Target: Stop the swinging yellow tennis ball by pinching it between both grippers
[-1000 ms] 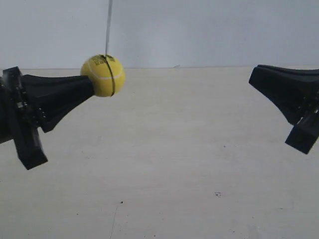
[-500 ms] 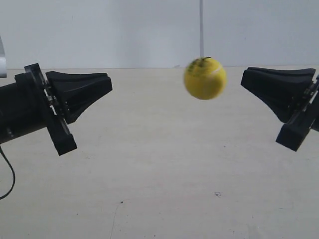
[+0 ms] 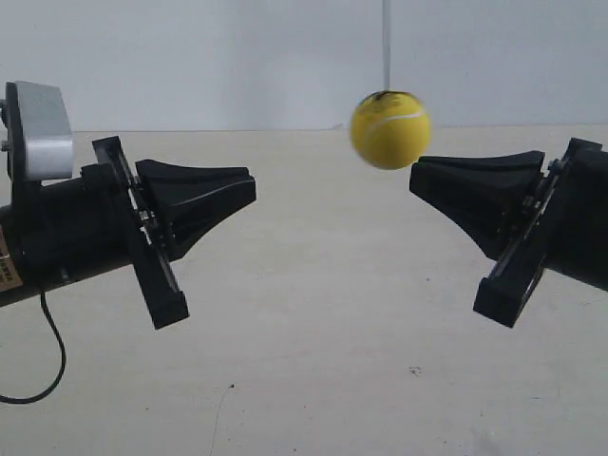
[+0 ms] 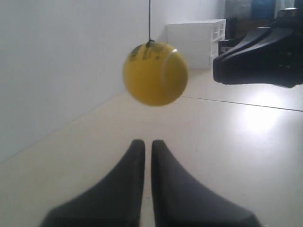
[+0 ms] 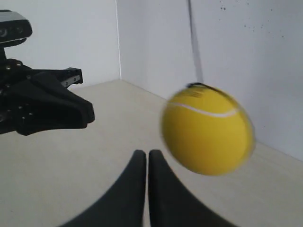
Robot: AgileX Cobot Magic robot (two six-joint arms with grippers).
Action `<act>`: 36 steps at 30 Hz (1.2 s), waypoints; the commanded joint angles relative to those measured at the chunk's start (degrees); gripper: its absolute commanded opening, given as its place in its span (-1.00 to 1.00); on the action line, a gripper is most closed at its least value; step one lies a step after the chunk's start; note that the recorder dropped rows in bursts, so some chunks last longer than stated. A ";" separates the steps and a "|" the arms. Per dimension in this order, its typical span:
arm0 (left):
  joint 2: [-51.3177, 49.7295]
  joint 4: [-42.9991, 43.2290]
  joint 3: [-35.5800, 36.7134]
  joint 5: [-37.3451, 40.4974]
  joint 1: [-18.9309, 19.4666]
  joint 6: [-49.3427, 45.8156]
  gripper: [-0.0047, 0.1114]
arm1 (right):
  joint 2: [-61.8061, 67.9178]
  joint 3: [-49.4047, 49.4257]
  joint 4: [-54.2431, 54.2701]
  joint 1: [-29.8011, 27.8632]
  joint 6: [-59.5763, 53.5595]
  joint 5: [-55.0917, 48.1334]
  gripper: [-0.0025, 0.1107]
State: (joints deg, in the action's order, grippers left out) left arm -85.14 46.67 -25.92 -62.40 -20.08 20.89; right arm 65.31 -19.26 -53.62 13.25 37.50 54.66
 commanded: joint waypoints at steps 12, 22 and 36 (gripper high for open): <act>-0.16 -6.42 -0.58 1.32 -0.64 -3.02 -0.84 | -0.04 -0.45 4.03 0.61 -3.33 -3.48 -0.96; -0.16 -10.21 -0.58 1.88 -0.64 -9.77 -0.84 | -0.04 -0.45 4.03 0.61 -3.33 -3.48 -0.96; -0.16 -12.20 -0.58 1.98 -0.64 -12.86 -0.84 | -0.04 -0.45 4.03 0.61 -3.58 -3.61 -0.96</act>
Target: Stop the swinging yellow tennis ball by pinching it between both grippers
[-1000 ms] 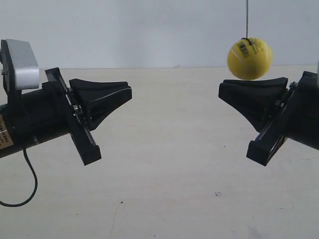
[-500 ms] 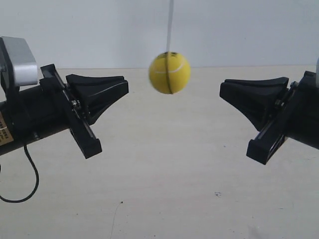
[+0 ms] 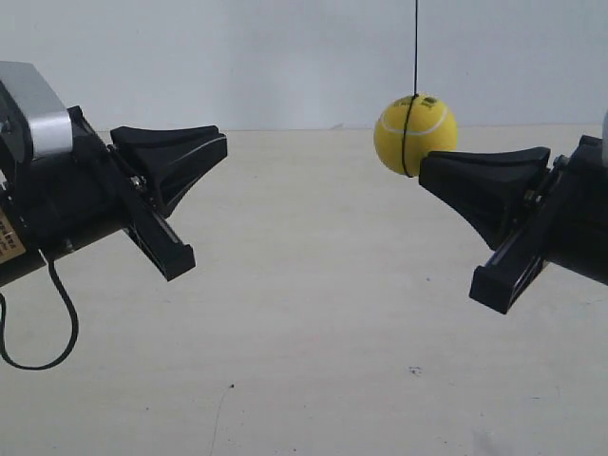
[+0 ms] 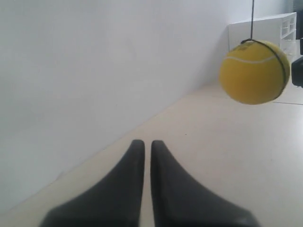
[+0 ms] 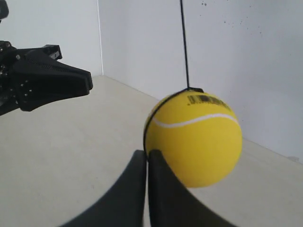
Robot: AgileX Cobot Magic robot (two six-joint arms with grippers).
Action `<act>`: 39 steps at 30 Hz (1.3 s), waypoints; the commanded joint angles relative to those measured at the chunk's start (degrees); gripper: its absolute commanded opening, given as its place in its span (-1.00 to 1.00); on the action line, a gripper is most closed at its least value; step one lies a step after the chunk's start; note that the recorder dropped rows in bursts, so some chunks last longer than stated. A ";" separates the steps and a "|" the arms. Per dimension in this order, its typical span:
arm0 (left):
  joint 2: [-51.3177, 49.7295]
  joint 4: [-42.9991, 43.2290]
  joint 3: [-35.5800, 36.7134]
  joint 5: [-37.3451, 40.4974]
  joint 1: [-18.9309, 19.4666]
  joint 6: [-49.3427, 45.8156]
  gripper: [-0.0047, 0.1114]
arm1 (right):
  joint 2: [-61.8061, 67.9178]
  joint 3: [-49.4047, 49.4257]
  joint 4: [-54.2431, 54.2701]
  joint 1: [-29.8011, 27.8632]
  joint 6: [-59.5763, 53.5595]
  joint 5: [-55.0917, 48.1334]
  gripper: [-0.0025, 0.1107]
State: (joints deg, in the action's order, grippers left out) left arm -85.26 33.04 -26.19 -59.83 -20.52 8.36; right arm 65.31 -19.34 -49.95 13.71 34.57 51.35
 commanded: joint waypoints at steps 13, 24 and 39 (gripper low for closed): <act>-0.04 3.35 -1.84 -1.81 -0.20 2.65 -0.84 | 0.06 -1.47 2.65 0.15 -2.04 -1.17 -0.96; -0.04 10.50 -2.57 -0.69 -0.20 6.22 -0.84 | 0.06 -1.46 0.29 1.60 0.44 0.56 -0.96; -0.04 15.61 -3.69 -2.69 -0.20 9.63 -0.84 | 0.06 -1.46 2.42 6.97 -2.61 -1.71 -0.96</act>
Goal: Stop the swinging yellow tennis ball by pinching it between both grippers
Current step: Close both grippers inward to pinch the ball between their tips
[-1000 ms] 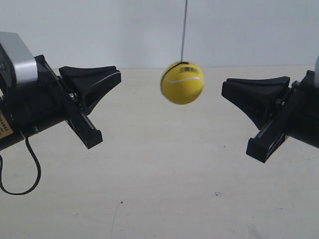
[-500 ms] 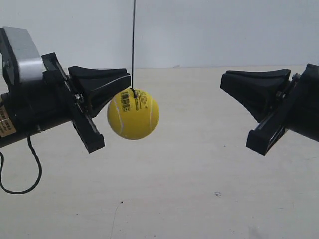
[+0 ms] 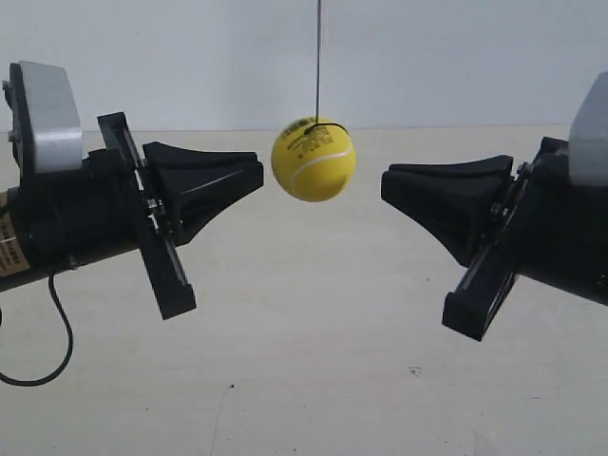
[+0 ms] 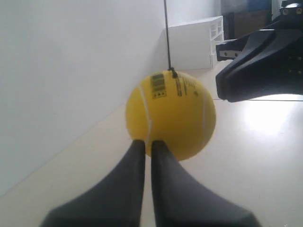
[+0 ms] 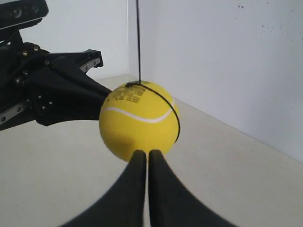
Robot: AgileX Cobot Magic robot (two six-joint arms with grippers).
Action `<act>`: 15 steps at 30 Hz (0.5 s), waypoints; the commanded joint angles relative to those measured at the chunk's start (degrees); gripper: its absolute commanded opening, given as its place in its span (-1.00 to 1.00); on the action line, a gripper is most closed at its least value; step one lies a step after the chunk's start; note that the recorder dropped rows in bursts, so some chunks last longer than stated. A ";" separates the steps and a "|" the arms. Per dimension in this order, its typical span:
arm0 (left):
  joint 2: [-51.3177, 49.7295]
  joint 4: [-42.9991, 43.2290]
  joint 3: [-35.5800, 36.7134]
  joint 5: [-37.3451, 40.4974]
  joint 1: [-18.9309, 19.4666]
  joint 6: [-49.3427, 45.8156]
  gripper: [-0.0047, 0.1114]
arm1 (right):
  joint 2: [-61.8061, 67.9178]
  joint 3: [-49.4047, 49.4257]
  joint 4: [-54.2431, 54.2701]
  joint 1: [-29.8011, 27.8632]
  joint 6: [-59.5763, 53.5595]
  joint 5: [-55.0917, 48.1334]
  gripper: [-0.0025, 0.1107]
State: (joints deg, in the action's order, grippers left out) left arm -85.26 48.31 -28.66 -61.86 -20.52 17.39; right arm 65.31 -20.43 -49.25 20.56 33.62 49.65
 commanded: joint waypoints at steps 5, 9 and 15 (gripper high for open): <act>-1.19 1.91 -1.36 -1.08 -0.37 2.71 -0.84 | 0.19 -0.37 1.56 0.12 -0.99 -0.60 -0.96; -2.73 2.10 -1.36 -1.56 -3.91 1.32 -0.84 | 2.03 -0.37 0.44 0.12 0.52 0.40 -0.96; -2.73 -1.05 -1.36 0.70 -5.29 -0.81 -0.84 | 3.34 -0.37 -0.18 0.12 0.52 2.47 -0.96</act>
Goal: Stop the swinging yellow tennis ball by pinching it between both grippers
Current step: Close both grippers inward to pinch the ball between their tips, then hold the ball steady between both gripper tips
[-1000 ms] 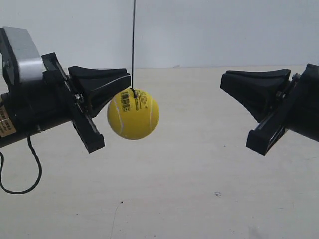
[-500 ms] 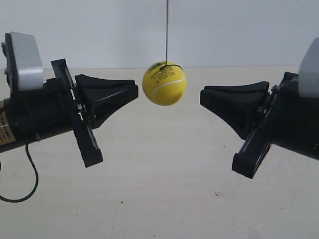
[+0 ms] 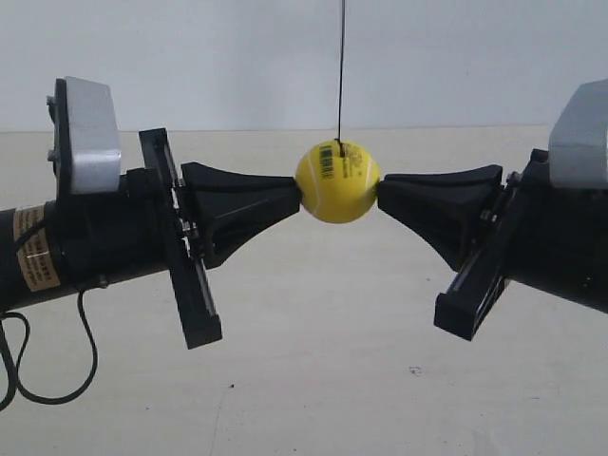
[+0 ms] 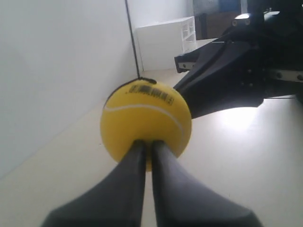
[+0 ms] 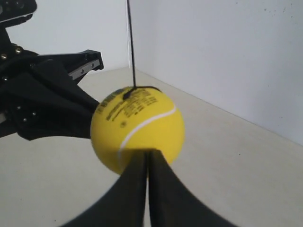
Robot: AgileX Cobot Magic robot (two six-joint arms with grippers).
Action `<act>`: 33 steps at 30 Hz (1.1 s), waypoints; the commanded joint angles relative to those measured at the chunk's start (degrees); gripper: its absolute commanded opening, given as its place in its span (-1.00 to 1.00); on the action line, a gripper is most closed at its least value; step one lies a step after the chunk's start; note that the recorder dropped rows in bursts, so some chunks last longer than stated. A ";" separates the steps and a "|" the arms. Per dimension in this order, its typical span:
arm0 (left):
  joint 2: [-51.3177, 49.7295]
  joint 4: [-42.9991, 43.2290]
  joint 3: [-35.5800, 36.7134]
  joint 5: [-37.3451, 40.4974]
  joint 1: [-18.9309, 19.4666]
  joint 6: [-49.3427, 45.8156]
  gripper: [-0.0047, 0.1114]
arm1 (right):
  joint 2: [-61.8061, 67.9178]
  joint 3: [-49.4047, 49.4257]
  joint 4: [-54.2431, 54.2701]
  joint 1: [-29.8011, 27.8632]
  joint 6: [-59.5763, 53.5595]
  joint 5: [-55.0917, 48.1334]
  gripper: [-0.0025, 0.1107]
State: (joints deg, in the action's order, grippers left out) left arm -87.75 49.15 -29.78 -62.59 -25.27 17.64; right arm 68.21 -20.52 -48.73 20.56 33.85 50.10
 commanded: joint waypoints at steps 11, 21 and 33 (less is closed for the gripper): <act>-0.24 -2.52 -0.24 2.44 -0.54 -3.14 -0.84 | 0.44 -0.28 -0.70 0.12 -0.81 2.02 -0.96; -0.24 -6.57 -0.24 5.69 -0.54 -4.83 -0.84 | 0.44 -0.28 0.23 0.12 -1.84 0.65 -0.96; 0.62 -6.34 -0.12 7.18 -0.54 -4.78 -0.84 | 0.44 -0.28 -0.68 0.12 -1.38 1.60 -0.96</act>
State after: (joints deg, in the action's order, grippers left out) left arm -87.55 42.32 -29.78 -55.51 -25.38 12.07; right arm 68.71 -20.52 -48.85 20.56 32.22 50.71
